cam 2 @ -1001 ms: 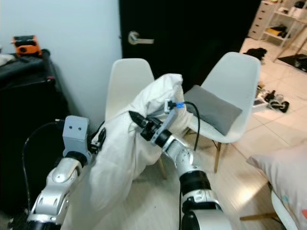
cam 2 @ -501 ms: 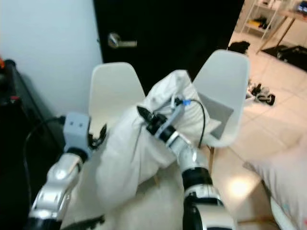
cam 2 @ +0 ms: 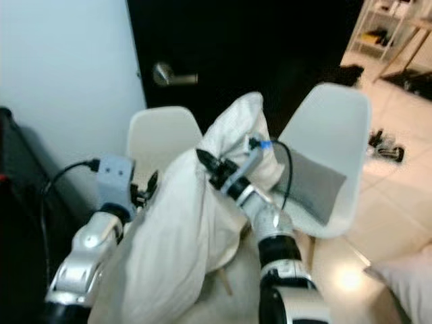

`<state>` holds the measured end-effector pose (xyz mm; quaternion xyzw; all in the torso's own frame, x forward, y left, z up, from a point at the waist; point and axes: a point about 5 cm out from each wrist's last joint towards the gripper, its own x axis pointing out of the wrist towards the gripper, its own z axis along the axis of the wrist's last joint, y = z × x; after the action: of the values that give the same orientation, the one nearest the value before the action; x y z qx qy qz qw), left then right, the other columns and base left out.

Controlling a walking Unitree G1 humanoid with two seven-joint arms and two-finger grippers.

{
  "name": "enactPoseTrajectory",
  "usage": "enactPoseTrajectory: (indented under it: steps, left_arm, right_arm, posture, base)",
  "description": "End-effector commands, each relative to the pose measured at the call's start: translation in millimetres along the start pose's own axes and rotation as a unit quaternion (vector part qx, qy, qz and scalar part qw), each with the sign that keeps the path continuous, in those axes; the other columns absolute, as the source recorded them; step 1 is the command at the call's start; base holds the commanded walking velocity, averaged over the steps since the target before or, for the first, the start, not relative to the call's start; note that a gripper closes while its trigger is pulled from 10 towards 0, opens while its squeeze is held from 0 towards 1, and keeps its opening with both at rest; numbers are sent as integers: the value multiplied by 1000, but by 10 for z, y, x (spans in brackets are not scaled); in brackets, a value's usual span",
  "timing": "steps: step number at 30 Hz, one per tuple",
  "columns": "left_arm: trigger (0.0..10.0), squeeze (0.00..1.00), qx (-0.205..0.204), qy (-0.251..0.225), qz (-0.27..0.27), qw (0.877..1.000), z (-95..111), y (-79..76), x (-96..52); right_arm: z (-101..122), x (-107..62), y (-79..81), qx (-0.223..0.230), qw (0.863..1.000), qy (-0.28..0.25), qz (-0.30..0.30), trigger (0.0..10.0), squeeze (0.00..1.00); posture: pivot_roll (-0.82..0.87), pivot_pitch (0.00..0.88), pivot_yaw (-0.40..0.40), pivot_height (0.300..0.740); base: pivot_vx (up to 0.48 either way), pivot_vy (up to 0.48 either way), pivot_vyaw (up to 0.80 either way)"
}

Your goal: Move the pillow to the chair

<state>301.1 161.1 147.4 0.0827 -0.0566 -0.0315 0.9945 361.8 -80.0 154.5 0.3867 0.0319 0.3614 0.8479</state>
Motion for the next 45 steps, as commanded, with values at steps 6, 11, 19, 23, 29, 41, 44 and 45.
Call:
enactPoseTrajectory:
  steps: [6, 11, 19, 23, 29, 41, 44, 45]
  left_arm:
    - [10000, 0, 2, 0, 7, 1000, 2, 28, -21]
    - [10000, 0, 1, -2, 10, 1000, 14, 38, -23]
    - [10000, 0, 14, -9, 31, 999, 76, 61, -4]
    - [10000, 0, 24, -28, 34, 999, 181, 48, 24]
    - [10000, 0, 42, -43, 40, 997, 263, 22, 32]
    - [10000, 0, 50, -36, 48, 997, 249, -11, -3]
    - [10000, 0, 51, -35, 47, 997, 246, -19, -1]
    - [10000, 0, 51, -34, 47, 997, 242, -26, 2]
  right_arm:
    - [116, 115, 165, -11, 998, -27, 49, 10000, 0]
    - [113, 121, 209, -17, 997, -20, 68, 10000, 0]
    - [466, 223, 582, 93, 975, -80, 187, 10000, 0]
    - [656, 309, 696, 151, 959, -119, 209, 10000, 0]
    - [442, 412, 558, 124, 980, -78, 136, 10000, 0]
    - [-170, 181, -171, -172, 943, 208, -196, 10000, 0]
    - [-164, 141, -228, -189, 931, 228, -216, 10000, 0]
    - [-148, 129, -246, -204, 924, 236, -223, 10000, 0]
  posture:
    - [2, 0, -95, 740]
    - [5, 0, -96, 740]
    - [6, 0, -93, 740]
    - [14, 0, -102, 740]
    - [22, 0, -110, 740]
    - [25, 0, -114, 740]
    - [23, 0, -113, 730]
    - [23, 0, -112, 725]
  base:
    - [346, 0, 0]
    - [317, 0, 0]
    - [33, 0, 0]
    - [0, 0, 0]
    - [0, 0, 0]
    - [0, 0, 0]
    - [0, 0, 0]
    - [0, 0, 0]
